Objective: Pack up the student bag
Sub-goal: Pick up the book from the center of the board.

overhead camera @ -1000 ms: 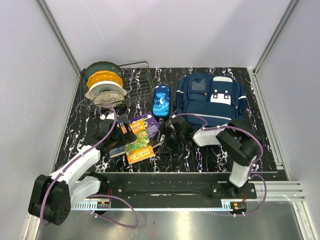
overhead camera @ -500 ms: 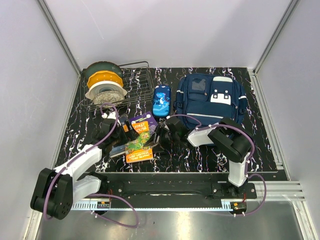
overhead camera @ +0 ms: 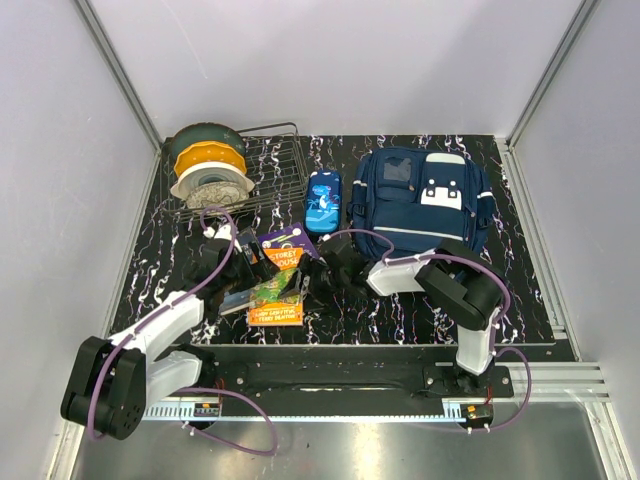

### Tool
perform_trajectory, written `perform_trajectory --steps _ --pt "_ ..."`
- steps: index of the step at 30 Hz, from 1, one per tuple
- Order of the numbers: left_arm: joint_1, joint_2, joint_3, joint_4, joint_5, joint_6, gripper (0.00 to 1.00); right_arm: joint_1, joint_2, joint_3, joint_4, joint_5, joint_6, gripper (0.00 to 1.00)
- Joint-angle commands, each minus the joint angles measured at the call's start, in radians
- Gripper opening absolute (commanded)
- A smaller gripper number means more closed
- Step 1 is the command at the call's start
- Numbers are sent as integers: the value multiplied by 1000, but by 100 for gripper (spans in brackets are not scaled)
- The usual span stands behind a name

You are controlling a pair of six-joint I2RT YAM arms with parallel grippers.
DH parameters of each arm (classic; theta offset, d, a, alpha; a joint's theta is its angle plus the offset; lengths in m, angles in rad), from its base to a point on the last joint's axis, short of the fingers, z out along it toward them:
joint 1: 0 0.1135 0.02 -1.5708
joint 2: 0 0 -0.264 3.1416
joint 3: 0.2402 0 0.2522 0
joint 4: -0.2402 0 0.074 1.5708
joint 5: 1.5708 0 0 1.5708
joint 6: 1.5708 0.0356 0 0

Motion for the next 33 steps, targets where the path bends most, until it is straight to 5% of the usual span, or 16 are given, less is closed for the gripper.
perform_trajectory --steps 1,8,15,26,33 --pt "-2 4 -48 -34 54 -17 93 23 14 9 -44 91 -39 79" --pt "0 -1 -42 -23 80 -15 91 31 12 -26 53 73 -17 46" --pt "-2 -22 -31 -43 89 -6 90 31 -42 -3 39 88 -57 0" --pt "0 -236 200 -321 -103 75 99 29 -371 -12 -222 310 -247 0" --pt "0 -251 338 -269 44 138 99 22 -638 -43 -378 384 -365 0"
